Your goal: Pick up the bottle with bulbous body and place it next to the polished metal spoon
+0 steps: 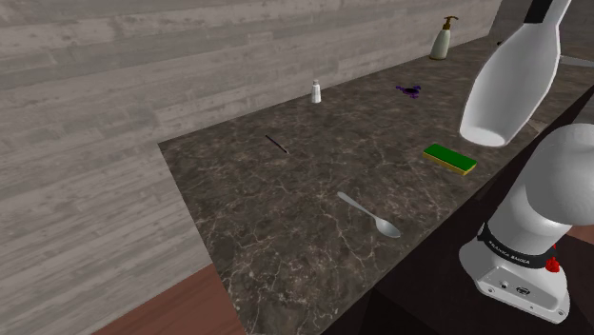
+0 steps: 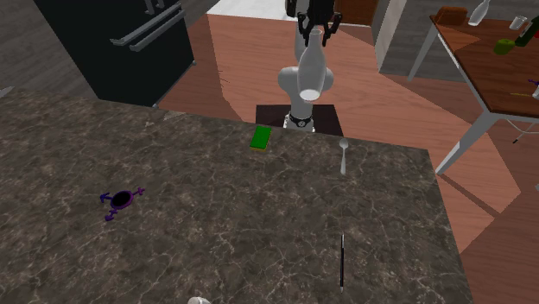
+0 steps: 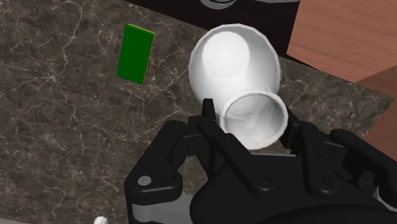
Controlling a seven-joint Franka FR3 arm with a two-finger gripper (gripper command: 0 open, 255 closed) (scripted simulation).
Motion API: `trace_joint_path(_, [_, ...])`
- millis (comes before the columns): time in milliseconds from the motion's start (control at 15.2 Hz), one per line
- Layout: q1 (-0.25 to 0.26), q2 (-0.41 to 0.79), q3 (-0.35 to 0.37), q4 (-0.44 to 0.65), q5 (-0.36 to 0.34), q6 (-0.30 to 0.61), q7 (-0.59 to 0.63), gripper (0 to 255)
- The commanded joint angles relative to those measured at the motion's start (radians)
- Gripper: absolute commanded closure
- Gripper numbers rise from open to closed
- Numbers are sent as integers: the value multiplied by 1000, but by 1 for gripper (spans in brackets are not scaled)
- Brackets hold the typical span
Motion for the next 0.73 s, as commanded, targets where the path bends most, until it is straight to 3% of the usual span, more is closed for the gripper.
trace_joint_path(0, [0, -21, 1, -41, 2, 20, 1, 255])
trace_joint_path(660, [1, -121, 1, -236, 2, 115, 2, 255])
